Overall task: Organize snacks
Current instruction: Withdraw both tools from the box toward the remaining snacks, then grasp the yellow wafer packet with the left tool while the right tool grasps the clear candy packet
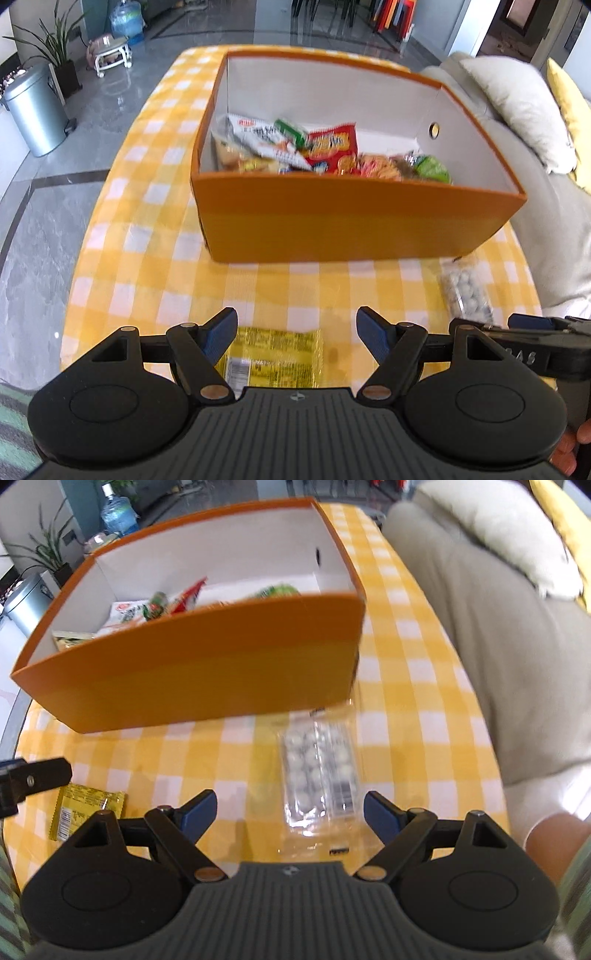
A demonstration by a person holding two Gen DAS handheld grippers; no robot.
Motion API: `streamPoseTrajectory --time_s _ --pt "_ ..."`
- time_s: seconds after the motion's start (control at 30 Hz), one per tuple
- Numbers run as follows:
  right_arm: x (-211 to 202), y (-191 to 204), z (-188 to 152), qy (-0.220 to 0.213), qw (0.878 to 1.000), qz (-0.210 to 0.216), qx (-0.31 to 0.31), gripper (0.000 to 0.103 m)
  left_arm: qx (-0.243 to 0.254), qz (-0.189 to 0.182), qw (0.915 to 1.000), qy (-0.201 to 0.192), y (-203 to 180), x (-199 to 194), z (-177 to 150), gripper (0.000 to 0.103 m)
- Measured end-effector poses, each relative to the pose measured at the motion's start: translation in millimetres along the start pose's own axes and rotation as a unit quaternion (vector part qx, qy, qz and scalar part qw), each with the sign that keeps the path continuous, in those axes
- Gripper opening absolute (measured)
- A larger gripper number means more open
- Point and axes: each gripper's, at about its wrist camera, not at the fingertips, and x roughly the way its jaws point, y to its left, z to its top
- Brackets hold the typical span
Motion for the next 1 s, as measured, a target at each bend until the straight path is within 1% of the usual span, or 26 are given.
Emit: streamPoseTrajectory --time_s 0.07,0.17,0.23,0.3,0.37,0.5,0.63,0.67,0.8,0.9,1.0 --pt "4.7 -2.3 -0.1 0.009 1.0 0.006 0.013 0.084 -0.003 0.003 0.9999 0.009 2.1 4.1 -1.6 0.086" --pt "8.2 -4.2 1.5 0.013 0.999 0.014 0.028 0.084 -0.012 0.03 0.9991 0.028 6.8 11.5 -2.7 0.086" --pt "8.6 -5.4 3.4 0.011 0.999 0.015 0.034 0.084 -0.025 0.047 0.9972 0.052 12.9 18.4 -3.4 0.086" --pt "10.1 -7.0 5.7 0.011 0.999 0.012 0.038 0.084 -0.046 0.051 0.9947 0.077 20.4 25.4 -4.2 0.086" --pt "11.8 -7.6 6.5 0.014 0.999 0.012 0.043 0.084 -0.059 0.051 0.9927 0.092 25.5 30.7 -6.0 0.086" --pt "15.5 -6.0 6.7 0.021 0.999 0.018 0.043 0.084 -0.058 0.056 0.9907 0.109 27.3 40.0 -10.4 0.086" --pt "19.1 -4.2 5.8 0.026 0.999 0.019 0.036 0.084 -0.072 0.04 0.9883 0.128 29.6 51.7 -16.2 0.086" --pt "20.1 -4.9 6.1 0.027 0.999 0.02 0.037 0.084 -0.076 0.035 0.9878 0.131 29.6 53.8 -17.6 0.088" --pt "21.4 -10.6 7.0 0.024 0.998 0.019 0.046 0.084 -0.072 0.033 0.9882 0.131 22.9 55.7 -18.4 0.09" --pt "22.4 -18.2 8.3 0.024 0.998 0.021 0.061 0.083 -0.075 0.003 0.9895 0.123 16.0 55.9 -16.6 0.089" --pt "25.7 -26.1 10.5 0.025 0.997 0.022 0.075 0.08 -0.056 -0.014 0.9919 0.113 2.5 58.0 -14.8 0.088"
